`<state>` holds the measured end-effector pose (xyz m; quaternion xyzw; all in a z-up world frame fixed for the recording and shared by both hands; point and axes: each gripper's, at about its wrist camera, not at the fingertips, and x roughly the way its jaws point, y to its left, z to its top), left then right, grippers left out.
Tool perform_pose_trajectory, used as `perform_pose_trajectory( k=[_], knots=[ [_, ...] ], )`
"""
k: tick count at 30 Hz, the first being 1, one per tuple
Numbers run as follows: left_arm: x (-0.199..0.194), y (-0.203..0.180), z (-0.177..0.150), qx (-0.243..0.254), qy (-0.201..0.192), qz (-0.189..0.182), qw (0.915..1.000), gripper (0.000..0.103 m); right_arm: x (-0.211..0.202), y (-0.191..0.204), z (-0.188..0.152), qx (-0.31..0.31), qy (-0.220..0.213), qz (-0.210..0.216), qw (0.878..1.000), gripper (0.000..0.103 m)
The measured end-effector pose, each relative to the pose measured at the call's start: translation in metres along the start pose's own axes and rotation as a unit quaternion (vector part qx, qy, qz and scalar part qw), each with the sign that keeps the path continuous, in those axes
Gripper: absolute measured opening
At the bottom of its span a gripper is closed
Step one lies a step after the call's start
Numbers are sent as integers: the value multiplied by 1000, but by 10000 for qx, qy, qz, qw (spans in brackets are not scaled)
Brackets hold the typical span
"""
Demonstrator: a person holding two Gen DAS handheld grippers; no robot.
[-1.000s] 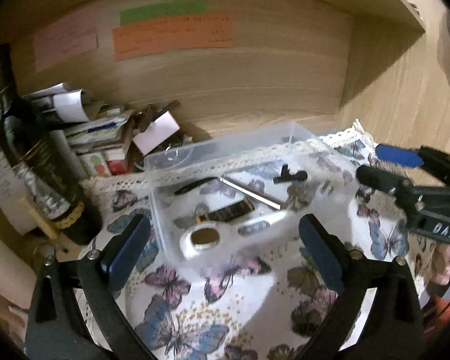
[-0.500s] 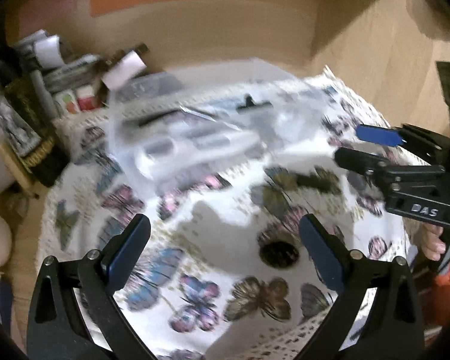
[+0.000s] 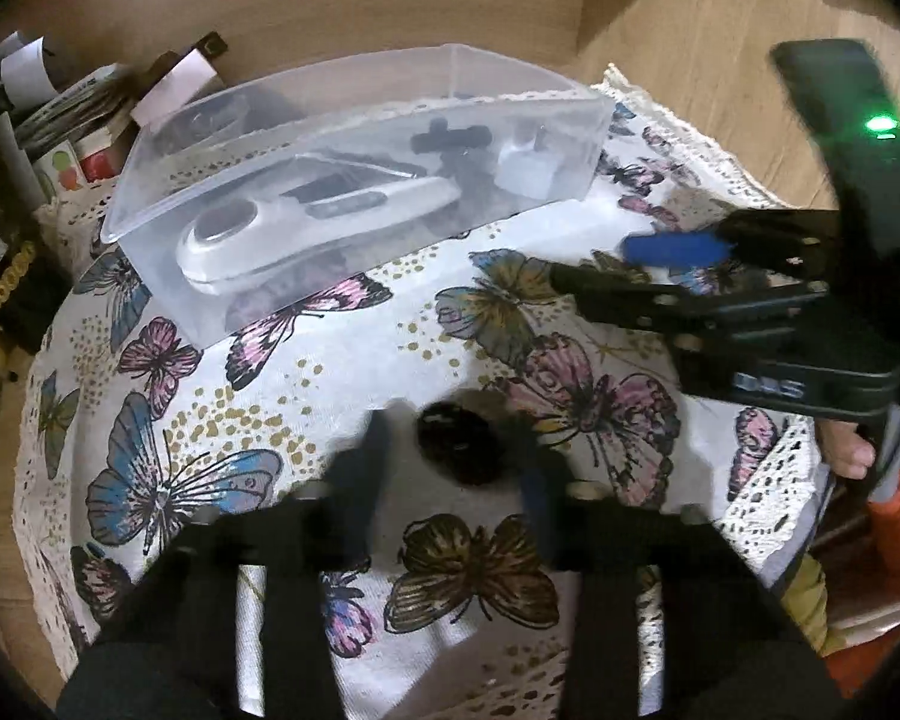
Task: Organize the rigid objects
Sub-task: 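Grasp the round black grinder with the left tool while the right tool grasps a small black cylinder, then carry the grinder and black cylinder with both tools over the clear box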
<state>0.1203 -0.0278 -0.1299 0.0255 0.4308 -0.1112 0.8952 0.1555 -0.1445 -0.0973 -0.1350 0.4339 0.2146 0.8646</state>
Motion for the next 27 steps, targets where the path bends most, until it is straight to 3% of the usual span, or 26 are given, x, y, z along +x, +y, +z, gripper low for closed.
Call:
perform_pose_trajectory(
  k=[4,11,16,27],
  knots=[
    [-5,5,1,-103,-122,-25,9999,32,4,2,2,12,16,60,10000,18],
    [-24,19,9,-245,-423,149,9987,32,-13,3,2,86,-279,42,9996,18],
    [-45,32,23,-390,-781,288,9958,32,-45,4,7,90,-754,-46,9971,18],
    [-95,50,60,-521,-1727,672,9813,32,-100,7,44,135,-1825,-33,9831,18]
  ],
)
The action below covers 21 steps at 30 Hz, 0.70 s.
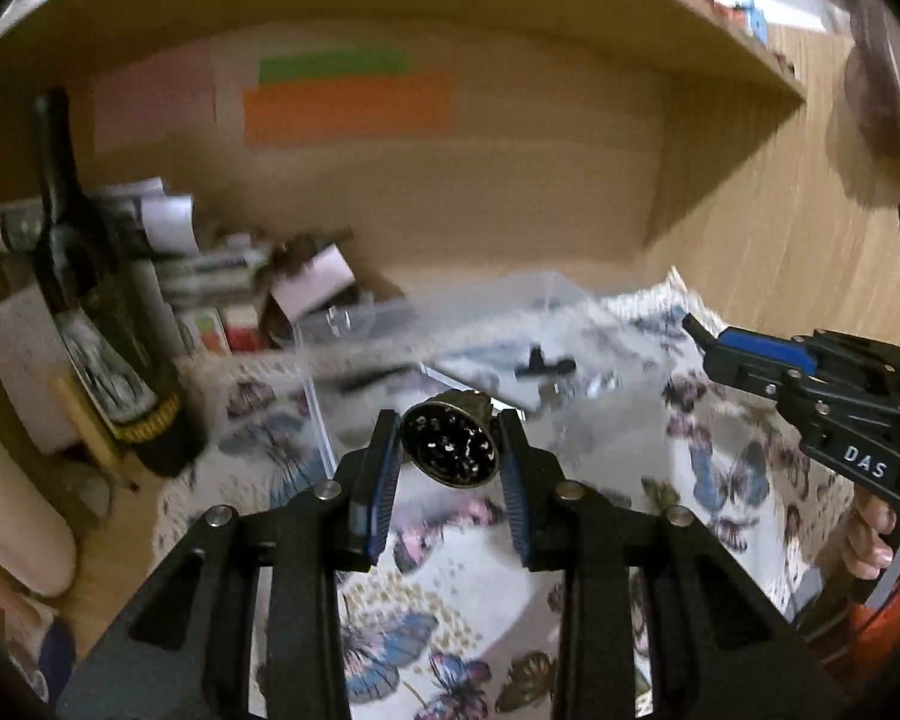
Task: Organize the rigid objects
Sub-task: 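Carry the grinder and black cylinder with both tools over the clear box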
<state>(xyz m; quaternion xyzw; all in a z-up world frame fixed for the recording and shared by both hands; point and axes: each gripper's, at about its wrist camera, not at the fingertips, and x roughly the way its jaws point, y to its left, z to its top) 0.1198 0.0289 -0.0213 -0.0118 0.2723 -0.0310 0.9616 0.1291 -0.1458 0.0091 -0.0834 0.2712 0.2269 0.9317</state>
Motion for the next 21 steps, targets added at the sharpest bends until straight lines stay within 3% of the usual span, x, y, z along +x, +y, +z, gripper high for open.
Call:
perform_pose_trajectory(
  k=[9,21],
  knots=[
    [4,6,28,-46,-271,135,9995,32,5,4,26,42,-358,-27,9993,18],
    [61,7,28,-17,292,158,9994,32,70,-3,25,124,224,-54,9997,18]
  ],
)
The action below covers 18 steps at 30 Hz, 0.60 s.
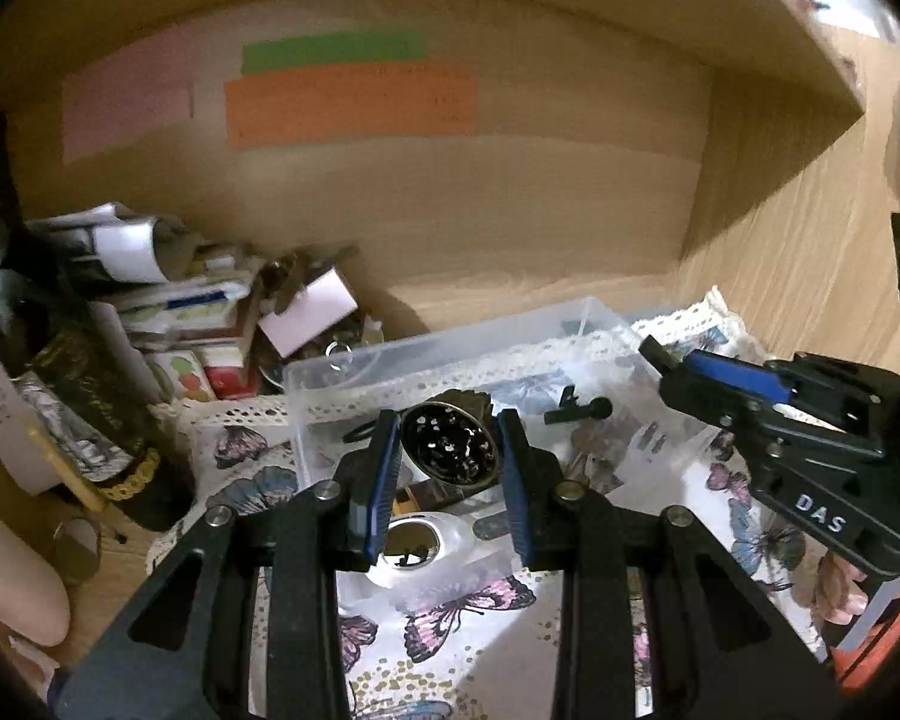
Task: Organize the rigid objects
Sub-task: 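Carry the grinder and black cylinder with both tools over the clear box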
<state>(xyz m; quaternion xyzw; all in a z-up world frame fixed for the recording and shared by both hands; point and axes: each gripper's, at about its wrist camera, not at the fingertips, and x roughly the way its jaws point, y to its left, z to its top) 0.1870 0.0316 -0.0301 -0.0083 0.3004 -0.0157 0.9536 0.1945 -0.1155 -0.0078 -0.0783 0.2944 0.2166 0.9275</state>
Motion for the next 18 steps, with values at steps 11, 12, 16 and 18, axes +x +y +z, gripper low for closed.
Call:
perform_pose_trajectory(
  k=[11,12,16,18],
  knots=[
    [50,-4,-8,181,546,-27,9983,32,48,-19,-10,143,567,14,9983,18],
    [53,-4,-9,176,586,-44,9981,32,50,-19,-10,127,601,9,9981,18],
    [67,-4,-14,139,759,-102,9970,32,60,-15,-13,28,726,-29,9974,18],
    [69,-4,-15,158,781,-85,9968,32,64,-13,-15,-16,790,-36,9969,18]
  ],
)
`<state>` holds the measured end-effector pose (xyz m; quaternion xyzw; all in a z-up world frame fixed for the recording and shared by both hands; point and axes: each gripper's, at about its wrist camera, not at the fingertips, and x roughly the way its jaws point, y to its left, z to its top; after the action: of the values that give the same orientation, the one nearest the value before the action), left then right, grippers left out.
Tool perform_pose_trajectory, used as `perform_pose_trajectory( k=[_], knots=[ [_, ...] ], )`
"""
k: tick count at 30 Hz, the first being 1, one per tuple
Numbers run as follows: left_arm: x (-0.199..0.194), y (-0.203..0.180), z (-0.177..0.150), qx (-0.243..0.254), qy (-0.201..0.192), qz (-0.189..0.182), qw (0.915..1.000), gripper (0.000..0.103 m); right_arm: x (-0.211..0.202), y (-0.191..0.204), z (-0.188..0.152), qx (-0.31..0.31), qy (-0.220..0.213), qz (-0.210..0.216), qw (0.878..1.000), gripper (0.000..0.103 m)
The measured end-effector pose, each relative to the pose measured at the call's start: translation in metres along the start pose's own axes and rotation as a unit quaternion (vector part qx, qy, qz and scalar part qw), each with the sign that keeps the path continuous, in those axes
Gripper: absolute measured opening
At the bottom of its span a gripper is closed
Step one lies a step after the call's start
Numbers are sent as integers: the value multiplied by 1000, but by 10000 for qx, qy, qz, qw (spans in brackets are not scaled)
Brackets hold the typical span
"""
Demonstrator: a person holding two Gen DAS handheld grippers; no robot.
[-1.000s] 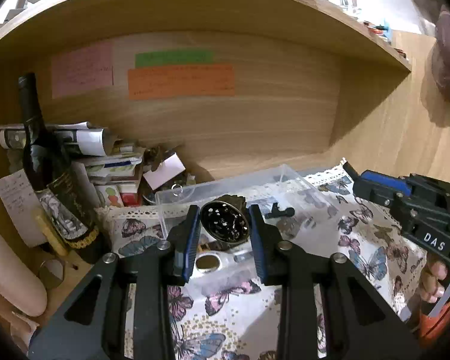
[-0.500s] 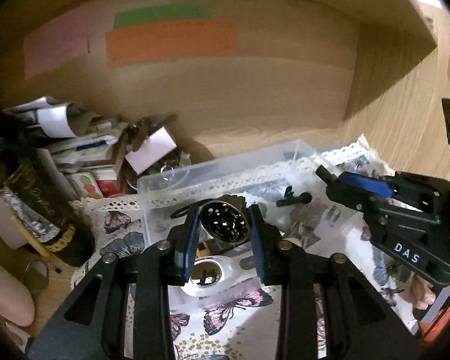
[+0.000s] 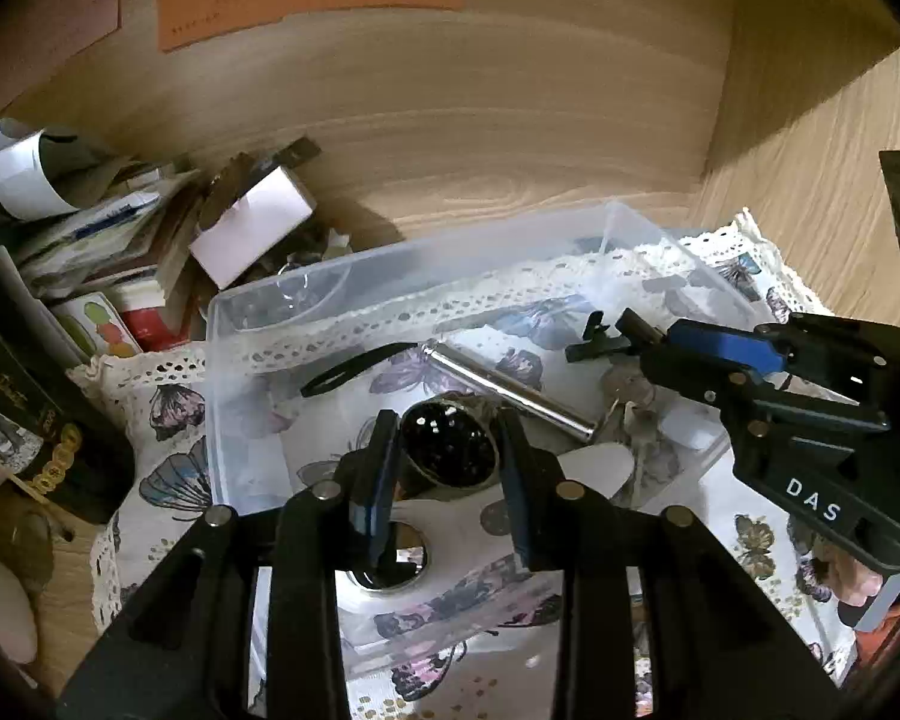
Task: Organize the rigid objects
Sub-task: 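Carry the grinder and black cylinder with both tools over the clear box, then open both tools to release the grinder and cylinder into the box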
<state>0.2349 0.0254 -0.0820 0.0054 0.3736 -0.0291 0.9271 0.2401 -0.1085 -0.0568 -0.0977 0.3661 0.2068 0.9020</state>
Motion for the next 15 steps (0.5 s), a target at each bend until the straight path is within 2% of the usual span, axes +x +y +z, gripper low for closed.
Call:
perform_pose_trajectory(
  k=[4,6,8,11,15],
  knots=[
    [-4,1,-1,35,-40,33,10000,36,1,1,-1,-13,0,-40,10000,19],
    [-9,3,0,-10,-107,31,9999,45,2,-1,-1,2,4,2,10000,24],
    [-16,3,1,-35,-211,52,9998,48,0,-1,-1,10,-7,23,10000,30],
    [-30,5,2,-50,-360,53,9993,49,-9,3,-1,-24,-83,57,9999,30],
    [-56,6,2,-91,-639,104,9979,58,-30,11,-2,-122,-336,35,9994,31]
  ],
)
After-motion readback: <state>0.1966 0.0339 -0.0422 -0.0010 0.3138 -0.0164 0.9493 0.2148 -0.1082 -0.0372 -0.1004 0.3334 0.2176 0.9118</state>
